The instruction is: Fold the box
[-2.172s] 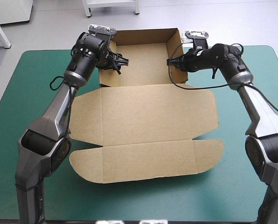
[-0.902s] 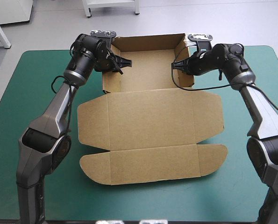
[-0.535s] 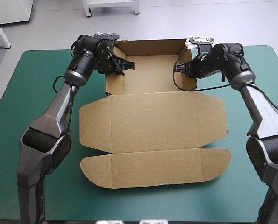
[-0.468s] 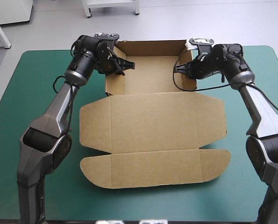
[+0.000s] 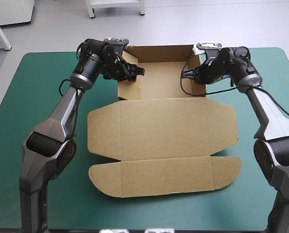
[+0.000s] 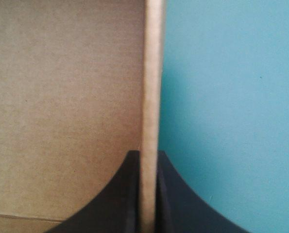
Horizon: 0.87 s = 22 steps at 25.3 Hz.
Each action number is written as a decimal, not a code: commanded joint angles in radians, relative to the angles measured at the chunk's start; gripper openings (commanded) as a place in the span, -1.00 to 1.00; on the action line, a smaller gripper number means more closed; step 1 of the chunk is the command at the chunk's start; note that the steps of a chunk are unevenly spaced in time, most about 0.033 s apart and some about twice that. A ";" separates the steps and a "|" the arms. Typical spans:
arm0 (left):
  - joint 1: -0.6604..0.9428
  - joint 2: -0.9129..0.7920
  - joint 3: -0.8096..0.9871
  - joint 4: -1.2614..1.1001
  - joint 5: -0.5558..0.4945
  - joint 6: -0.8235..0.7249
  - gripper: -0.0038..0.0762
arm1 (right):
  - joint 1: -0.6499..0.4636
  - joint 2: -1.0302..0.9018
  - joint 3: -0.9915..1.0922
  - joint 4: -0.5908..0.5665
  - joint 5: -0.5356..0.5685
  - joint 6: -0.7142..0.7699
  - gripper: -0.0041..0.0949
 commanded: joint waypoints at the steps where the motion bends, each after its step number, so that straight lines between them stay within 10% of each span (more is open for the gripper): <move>1: -0.015 -0.112 -0.024 -0.104 0.042 0.014 0.65 | 0.004 -0.054 -0.031 0.049 -0.040 -0.011 -0.92; 22: -0.015 -0.201 0.235 0.117 -0.018 -0.125 0.16 | 0.004 -0.053 -0.031 0.050 -0.040 0.007 -0.92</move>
